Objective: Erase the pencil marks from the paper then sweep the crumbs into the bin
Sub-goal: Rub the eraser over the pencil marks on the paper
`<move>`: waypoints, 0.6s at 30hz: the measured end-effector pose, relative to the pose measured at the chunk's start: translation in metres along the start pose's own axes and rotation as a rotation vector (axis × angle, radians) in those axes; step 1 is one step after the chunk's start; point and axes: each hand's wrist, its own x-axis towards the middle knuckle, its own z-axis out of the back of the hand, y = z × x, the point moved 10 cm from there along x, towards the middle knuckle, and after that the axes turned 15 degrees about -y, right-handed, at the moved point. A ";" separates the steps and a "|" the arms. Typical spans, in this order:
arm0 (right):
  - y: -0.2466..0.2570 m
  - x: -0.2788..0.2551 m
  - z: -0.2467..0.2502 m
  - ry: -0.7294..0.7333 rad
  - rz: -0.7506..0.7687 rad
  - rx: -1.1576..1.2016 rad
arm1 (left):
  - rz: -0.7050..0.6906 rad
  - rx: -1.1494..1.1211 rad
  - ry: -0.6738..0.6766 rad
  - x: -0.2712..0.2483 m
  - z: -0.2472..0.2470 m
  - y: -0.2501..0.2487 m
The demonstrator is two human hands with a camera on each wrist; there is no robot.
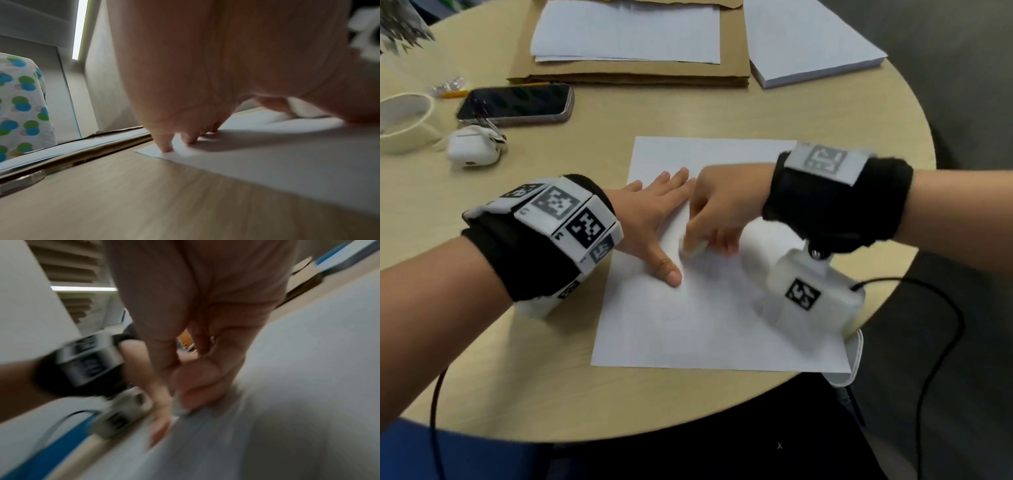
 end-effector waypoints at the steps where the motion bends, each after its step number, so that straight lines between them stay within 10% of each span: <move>1: -0.004 0.007 0.010 -0.046 -0.036 -0.001 | 0.001 -0.006 0.005 -0.001 0.000 0.000; 9: -0.002 -0.009 -0.022 0.068 -0.051 0.097 | 0.010 0.010 -0.001 0.001 -0.001 0.000; 15: -0.019 0.017 0.035 -0.279 -0.124 0.115 | 0.013 0.013 0.005 0.000 -0.001 -0.001; 18: -0.011 0.005 0.002 -0.129 -0.062 0.075 | 0.019 0.029 0.032 0.000 -0.002 0.000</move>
